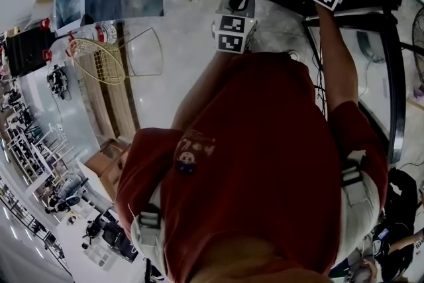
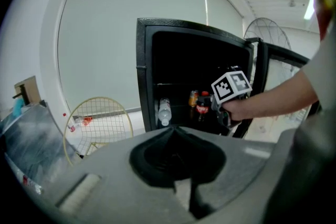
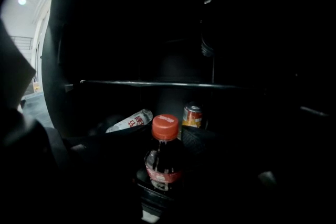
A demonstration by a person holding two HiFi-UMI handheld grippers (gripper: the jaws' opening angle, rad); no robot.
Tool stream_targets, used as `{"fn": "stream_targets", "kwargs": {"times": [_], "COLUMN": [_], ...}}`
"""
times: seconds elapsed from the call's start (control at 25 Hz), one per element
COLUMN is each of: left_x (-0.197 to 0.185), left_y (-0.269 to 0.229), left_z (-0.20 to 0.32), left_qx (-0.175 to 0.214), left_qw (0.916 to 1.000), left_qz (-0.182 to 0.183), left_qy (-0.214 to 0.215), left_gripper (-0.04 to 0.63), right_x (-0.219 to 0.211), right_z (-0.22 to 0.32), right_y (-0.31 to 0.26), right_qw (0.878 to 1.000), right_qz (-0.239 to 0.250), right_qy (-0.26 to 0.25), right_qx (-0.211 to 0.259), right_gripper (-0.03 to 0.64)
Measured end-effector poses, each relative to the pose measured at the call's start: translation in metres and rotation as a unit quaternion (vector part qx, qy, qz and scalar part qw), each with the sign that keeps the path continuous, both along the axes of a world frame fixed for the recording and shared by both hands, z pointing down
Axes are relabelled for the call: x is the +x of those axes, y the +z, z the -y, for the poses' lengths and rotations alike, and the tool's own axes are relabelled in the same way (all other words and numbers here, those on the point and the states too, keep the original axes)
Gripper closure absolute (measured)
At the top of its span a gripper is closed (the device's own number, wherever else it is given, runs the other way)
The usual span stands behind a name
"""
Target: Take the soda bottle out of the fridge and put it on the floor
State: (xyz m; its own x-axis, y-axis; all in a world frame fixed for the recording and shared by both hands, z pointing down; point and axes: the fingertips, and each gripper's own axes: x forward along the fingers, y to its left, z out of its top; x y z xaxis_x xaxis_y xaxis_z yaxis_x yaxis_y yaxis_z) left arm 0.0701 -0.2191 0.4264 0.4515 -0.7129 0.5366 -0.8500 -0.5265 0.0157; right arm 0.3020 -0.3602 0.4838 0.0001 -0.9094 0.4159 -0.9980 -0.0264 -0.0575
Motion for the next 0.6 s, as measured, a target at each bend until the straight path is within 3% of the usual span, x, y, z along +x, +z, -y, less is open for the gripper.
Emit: {"fn": "stream_targets", "kwargs": {"times": [0.6], "left_x": [0.007], "left_y": [-0.001], "left_z": [-0.002], "left_qx": [0.003], "left_qw": [0.9999], "left_qz": [-0.008], "left_qy": [0.007], "left_gripper": [0.596], "right_x": [-0.002], "right_z": [-0.008], "right_y": [-0.004], "right_qw": [1.000], "right_qz": [-0.010], "right_qy": [-0.010], "right_qx": [0.003], "right_gripper": [0.463]}}
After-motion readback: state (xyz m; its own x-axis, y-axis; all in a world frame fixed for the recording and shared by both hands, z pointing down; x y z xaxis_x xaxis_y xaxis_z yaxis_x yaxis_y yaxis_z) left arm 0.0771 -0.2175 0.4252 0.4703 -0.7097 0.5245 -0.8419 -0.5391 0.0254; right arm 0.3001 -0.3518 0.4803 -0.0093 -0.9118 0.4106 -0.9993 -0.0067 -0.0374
